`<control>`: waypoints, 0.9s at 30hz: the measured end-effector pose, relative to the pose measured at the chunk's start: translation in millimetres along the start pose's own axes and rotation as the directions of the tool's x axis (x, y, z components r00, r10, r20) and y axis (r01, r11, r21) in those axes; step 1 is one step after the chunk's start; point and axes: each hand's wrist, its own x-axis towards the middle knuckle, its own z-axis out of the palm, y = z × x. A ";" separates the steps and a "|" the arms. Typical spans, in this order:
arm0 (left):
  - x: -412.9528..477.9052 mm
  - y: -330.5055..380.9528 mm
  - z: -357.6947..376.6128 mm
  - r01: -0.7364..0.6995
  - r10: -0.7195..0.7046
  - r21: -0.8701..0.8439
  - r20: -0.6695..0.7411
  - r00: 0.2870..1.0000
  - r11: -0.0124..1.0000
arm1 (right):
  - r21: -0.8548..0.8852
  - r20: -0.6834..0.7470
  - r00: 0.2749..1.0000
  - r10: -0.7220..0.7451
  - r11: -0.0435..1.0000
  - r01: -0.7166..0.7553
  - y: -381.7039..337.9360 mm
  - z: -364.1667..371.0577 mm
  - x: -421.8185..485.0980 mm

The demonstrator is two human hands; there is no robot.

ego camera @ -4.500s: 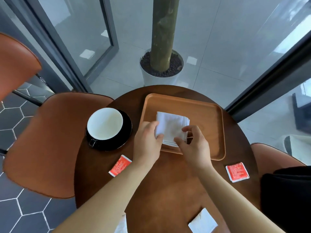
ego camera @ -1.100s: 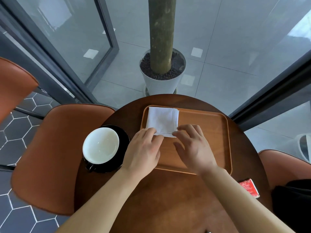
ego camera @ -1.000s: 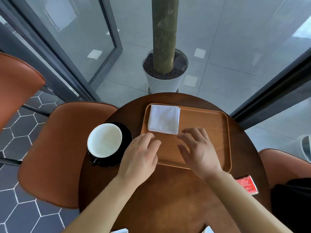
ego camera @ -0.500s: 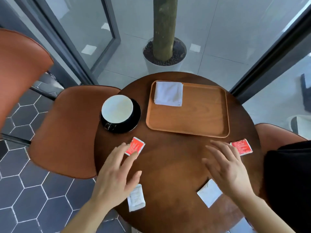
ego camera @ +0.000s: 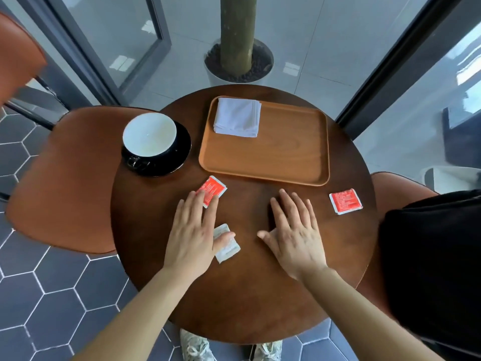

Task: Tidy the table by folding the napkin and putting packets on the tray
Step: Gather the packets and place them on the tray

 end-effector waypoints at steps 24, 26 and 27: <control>-20.3 29.0 14.6 -0.083 0.086 -0.109 0.023 0.996 0.991 | 0.163 0.010 1.000 0.024 0.986 -0.025 23.2 -7.5 -28.8; -21.6 35.8 15.5 -0.145 0.148 -0.049 0.060 0.987 0.988 | 0.134 0.063 0.997 -0.039 0.990 0.030 16.4 -5.2 -25.5; -21.9 39.6 15.2 -0.144 0.147 -0.051 0.057 0.987 0.988 | 0.142 0.078 0.994 -0.077 0.988 0.066 11.8 -4.3 -22.5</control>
